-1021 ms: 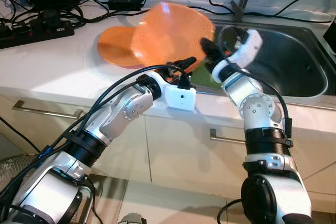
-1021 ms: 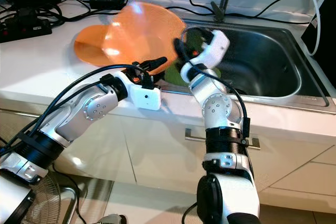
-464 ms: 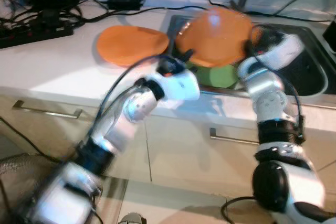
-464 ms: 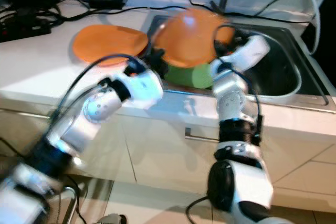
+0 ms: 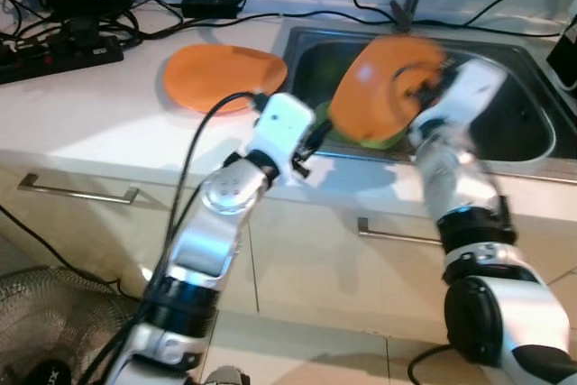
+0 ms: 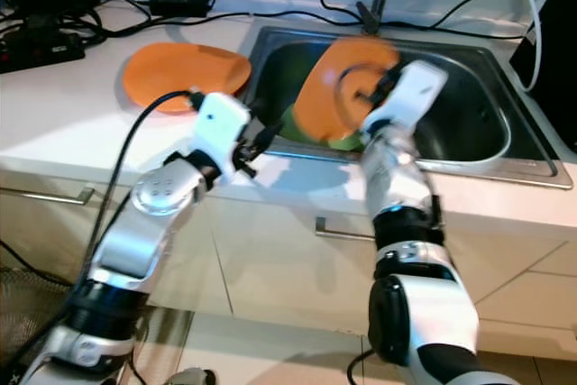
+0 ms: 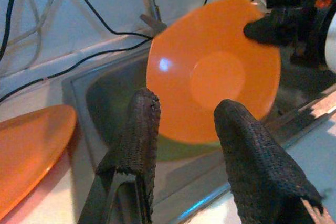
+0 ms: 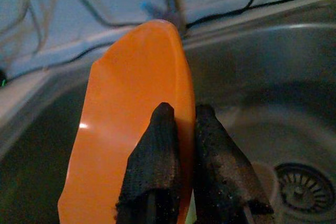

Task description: Kitchen organization

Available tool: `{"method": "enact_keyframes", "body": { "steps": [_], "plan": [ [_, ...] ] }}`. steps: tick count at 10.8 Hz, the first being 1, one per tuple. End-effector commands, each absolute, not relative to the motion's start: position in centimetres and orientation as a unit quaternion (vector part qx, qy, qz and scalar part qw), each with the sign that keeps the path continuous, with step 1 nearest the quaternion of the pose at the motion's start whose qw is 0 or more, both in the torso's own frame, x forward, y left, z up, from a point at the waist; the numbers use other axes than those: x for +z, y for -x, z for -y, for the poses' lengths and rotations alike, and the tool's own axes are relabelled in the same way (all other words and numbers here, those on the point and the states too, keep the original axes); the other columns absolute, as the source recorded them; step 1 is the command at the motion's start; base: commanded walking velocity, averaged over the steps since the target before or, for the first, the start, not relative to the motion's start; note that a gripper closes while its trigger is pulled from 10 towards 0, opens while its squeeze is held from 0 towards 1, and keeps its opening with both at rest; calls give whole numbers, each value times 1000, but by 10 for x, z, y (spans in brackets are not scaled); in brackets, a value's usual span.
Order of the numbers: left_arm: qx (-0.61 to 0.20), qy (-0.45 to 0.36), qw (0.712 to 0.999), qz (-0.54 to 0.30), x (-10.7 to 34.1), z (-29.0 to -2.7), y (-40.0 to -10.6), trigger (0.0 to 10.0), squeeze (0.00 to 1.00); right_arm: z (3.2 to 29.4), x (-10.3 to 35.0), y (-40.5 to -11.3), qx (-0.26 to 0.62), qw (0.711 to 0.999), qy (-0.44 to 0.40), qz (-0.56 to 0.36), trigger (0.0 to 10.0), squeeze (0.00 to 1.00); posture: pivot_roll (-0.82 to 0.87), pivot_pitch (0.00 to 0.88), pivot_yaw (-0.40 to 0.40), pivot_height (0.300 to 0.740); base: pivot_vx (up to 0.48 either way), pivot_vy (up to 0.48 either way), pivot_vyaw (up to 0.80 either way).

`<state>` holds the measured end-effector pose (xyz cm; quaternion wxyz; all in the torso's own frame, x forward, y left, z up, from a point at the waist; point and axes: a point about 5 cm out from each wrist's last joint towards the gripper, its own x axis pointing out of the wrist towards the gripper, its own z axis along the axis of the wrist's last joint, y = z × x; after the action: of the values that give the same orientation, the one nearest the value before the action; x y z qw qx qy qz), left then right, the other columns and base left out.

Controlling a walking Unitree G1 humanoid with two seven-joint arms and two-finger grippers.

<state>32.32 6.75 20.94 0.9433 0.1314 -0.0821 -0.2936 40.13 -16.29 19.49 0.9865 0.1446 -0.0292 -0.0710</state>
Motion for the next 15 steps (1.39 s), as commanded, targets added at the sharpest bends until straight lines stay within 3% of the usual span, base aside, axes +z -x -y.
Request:
{"method": "enact_keyframes", "body": {
  "steps": [1, 7, 8, 9, 10, 11, 15],
  "plan": [
    [-311, -132, 939, 56, 206, -64, -311, 10000, 0, 152, 195, -403, -50, 990, -123, 36, 10000, 0, 246, 99, -25, 740, 0, 0, 0],
    [-309, -75, 947, -35, 188, -65, -286, 10000, 0, 133, 147, -395, -32, 993, -108, -47, 10000, 0, 290, 175, -46, 740, 0, 0, 0],
    [-301, -73, 950, -42, 188, -67, -285, 10000, 0, 131, 144, -394, -30, 992, -111, -51, 10000, 957, 292, 187, -46, 740, 0, 0, 0],
    [-297, -70, 951, -46, 189, -67, -284, 10000, 0, 131, 142, -393, -29, 992, -110, -53, 10000, 1000, 292, 194, -49, 740, 0, 0, 0],
    [-296, -69, 952, -48, 189, -67, -283, 10000, 0, 129, 142, -393, -23, 993, -106, -54, 10000, 1000, 289, 201, -51, 740, 0, 0, 0],
    [-292, -65, 953, -52, 188, -68, -283, 10000, 0, 129, 142, -393, -21, 993, -103, -53, 10000, 0, 287, 205, -52, 740, 0, 0, 0],
    [-283, -61, 956, -42, 190, -69, -288, 10000, 0, 129, 145, -393, -20, 995, -94, -36, 10000, 0, 274, 192, -41, 740, 0, 0, 0]
  ]
}}
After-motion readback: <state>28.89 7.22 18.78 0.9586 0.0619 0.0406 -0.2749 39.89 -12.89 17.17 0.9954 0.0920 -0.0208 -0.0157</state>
